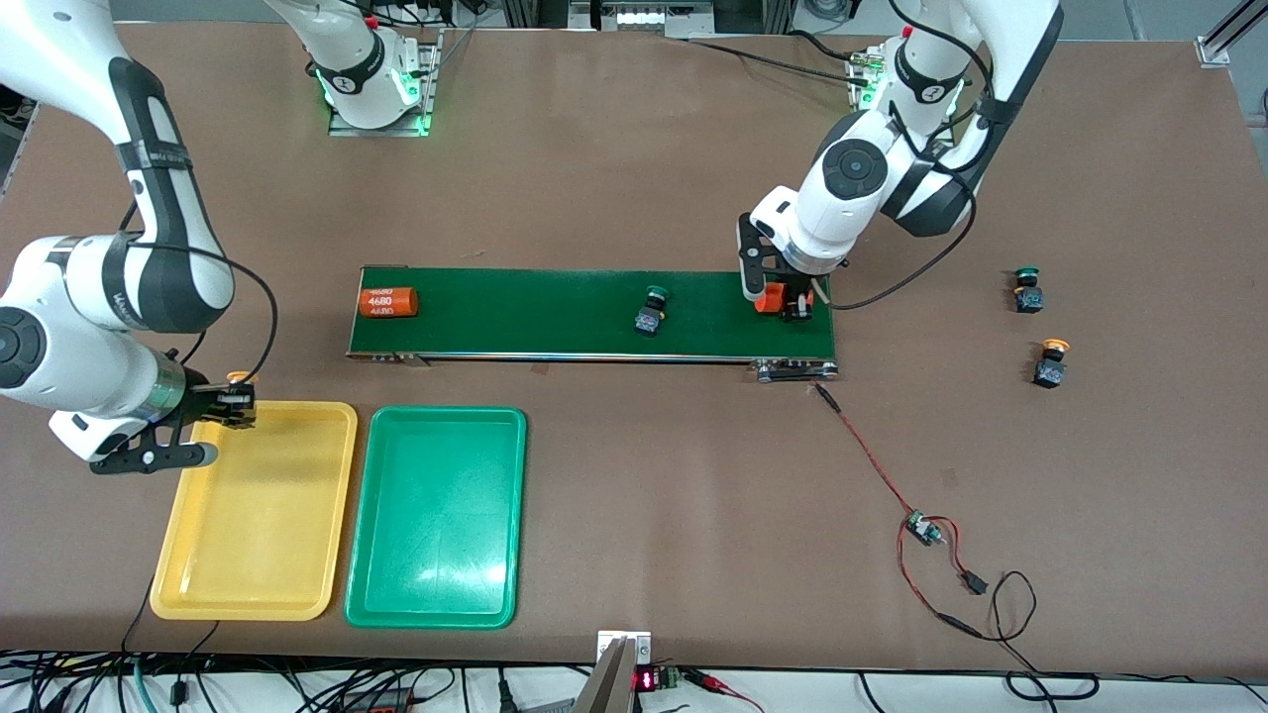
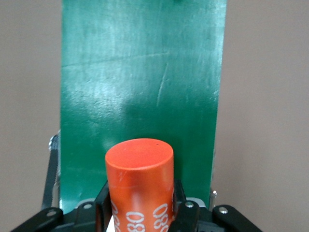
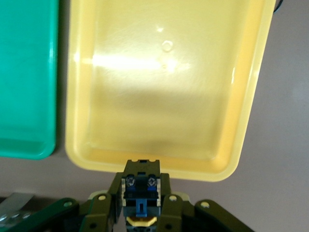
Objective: Sort buttons by color to trays
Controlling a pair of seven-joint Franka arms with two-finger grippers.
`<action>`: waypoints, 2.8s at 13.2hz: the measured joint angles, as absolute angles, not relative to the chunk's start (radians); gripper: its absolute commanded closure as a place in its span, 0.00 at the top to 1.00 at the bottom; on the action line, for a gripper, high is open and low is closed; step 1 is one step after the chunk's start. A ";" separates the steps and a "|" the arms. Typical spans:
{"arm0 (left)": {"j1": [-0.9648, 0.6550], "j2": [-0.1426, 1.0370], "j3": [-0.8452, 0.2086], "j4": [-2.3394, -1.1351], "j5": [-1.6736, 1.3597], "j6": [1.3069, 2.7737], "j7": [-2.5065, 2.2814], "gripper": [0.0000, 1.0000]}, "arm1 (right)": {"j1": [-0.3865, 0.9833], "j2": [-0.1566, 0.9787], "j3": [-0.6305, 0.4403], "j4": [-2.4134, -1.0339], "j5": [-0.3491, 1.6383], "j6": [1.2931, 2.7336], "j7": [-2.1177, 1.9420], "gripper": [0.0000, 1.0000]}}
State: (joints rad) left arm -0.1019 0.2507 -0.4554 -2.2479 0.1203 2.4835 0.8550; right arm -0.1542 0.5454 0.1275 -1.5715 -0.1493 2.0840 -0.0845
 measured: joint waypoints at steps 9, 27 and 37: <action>-0.111 0.284 -0.447 -2.228 0.120 2.484 0.857 1.00 | -0.214 0.640 0.128 -1.572 -0.149 2.207 -0.131 0.19; 0.222 0.205 -0.189 -2.177 0.122 2.370 0.890 1.00 | -0.204 0.638 0.154 -1.560 -0.147 2.128 -0.092 0.86; 0.246 0.215 -0.067 -2.186 0.113 2.172 0.580 1.00 | -0.017 0.493 0.173 -1.557 -0.052 1.776 0.275 1.00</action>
